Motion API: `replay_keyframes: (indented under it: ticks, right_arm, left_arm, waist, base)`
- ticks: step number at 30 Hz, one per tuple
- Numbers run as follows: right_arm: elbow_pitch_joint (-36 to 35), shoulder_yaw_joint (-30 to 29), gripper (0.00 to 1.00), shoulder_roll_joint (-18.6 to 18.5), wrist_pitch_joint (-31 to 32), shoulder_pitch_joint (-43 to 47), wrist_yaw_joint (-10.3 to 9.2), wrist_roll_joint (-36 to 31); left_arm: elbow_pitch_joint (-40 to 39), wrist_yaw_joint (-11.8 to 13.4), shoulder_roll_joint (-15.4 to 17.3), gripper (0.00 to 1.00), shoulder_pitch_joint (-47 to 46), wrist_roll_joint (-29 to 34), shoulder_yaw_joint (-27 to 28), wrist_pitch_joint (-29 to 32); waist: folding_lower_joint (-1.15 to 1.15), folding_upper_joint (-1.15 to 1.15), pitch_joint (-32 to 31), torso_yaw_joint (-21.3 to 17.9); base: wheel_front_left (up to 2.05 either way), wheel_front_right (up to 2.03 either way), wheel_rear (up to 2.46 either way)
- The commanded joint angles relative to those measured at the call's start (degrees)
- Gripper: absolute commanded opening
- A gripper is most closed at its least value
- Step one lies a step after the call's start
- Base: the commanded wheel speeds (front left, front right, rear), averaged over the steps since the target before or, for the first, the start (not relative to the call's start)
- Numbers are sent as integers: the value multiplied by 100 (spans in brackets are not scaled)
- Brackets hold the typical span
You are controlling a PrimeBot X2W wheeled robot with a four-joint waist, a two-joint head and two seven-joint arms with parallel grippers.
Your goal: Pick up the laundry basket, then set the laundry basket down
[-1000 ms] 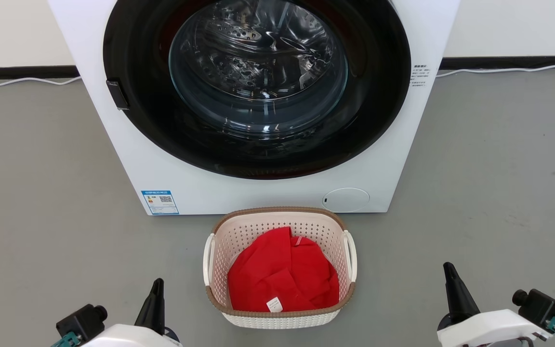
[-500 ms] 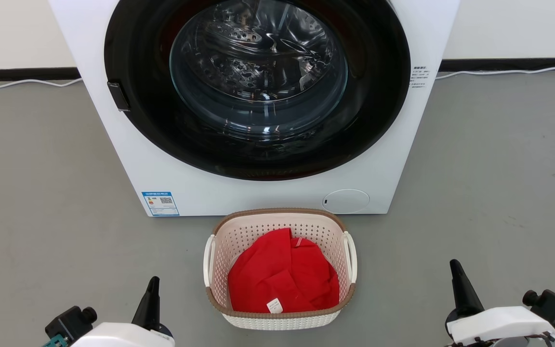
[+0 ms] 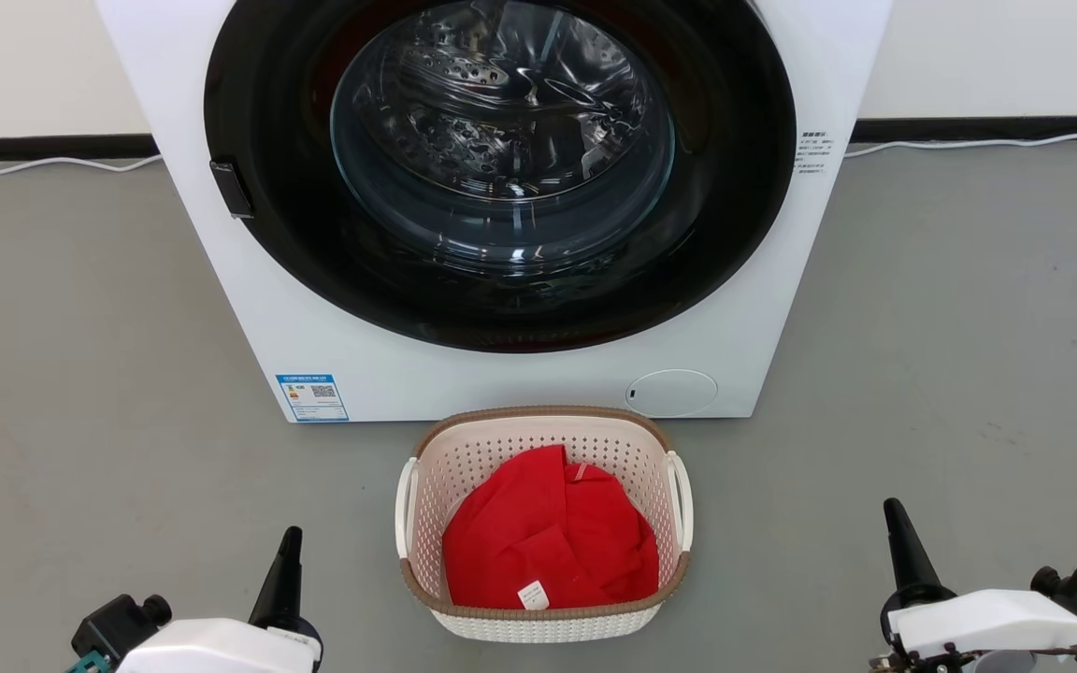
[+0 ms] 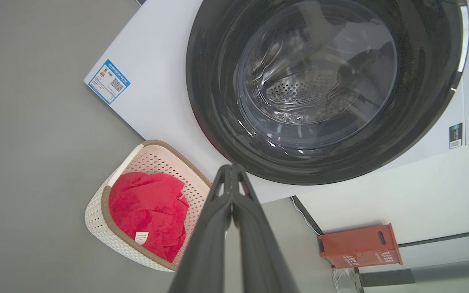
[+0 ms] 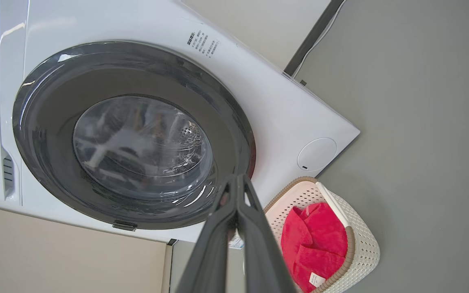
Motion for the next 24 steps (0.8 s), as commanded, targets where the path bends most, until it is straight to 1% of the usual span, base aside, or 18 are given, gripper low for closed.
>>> replay_keyframes:
  ticks: [1, 24]
  right_arm:
    - [-198, 35, 0, -22, 70, -253, 24, 170]
    - [-392, -207, 0, 23, 471, -299, 32, 1551]
  left_arm:
    - [-187, -65, 49, 0, -311, -181, 141, 35]
    - [-310, -170, 62, 0, -410, -1649, 375, 430]
  waist:
    - [0, 0, -2, 0]
    - [0, 0, -47, 5]
  base:
    - [0, 0, 0]
    - [0, 0, 0]
